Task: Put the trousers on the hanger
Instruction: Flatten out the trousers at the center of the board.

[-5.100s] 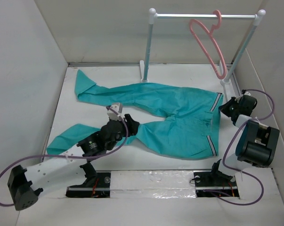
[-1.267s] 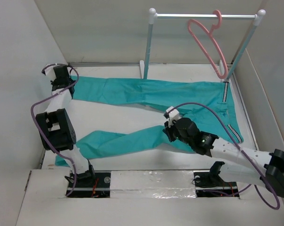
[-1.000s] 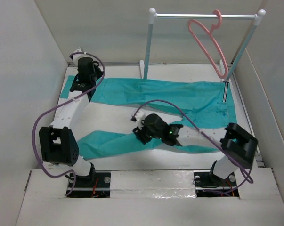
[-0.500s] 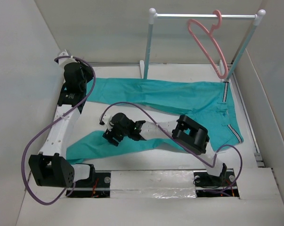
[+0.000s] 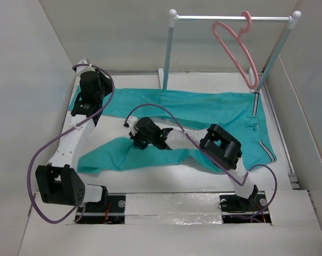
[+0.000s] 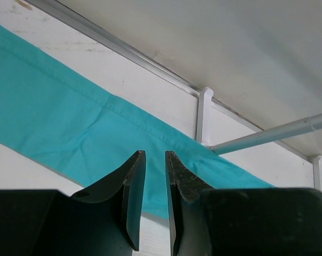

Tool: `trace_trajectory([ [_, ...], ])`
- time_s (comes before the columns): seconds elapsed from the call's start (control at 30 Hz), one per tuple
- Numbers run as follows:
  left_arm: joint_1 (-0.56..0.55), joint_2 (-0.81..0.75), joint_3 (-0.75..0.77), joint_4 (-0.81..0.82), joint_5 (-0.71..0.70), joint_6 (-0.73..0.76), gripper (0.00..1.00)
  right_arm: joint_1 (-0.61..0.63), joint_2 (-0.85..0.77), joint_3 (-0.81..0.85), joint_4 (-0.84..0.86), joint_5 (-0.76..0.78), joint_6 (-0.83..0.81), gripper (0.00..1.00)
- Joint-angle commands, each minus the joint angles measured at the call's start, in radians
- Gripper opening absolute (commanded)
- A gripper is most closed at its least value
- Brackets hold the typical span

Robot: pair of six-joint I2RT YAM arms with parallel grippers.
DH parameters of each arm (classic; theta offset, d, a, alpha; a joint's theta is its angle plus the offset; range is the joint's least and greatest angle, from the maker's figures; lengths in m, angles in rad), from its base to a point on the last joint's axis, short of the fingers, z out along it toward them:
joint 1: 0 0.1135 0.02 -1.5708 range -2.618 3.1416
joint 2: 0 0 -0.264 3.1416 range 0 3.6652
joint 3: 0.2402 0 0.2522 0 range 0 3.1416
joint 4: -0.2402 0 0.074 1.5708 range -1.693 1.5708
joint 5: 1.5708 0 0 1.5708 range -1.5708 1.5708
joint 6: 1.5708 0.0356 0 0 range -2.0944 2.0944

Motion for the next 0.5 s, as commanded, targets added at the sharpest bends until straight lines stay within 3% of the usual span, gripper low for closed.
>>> trace_trajectory([
  [0.0, -0.004, 0.034, 0.006, 0.025, 0.057, -0.004, 0.19, -0.133, -0.122, -0.026, 0.113, 0.051, 0.083, 0.0],
  [0.13, -0.004, 0.063, 0.014, 0.016, 0.06, -0.013, 0.2, -0.22, -0.121, 0.031, 0.101, 0.057, 0.083, 0.0],
  [0.23, -0.004, 0.077, 0.011, 0.007, 0.057, -0.015, 0.25, -0.253, -0.097, 0.066, 0.075, 0.033, 0.06, 0.2],
  [0.27, -0.004, 0.08, 0.01, -0.001, 0.034, -0.023, 0.27, -0.253, -0.096, 0.065, 0.07, 0.002, 0.051, 0.38],
  [0.37, -0.004, 0.088, -0.033, -0.033, -0.051, -0.07, 0.39, -0.253, -0.121, -0.006, 0.096, -0.029, 0.046, 0.59],
  [0.47, 0.06, 0.085, -0.107, -0.021, -0.078, -0.134, 0.42, -0.253, -0.174, -0.061, 0.12, -0.046, 0.042, 0.62],
])
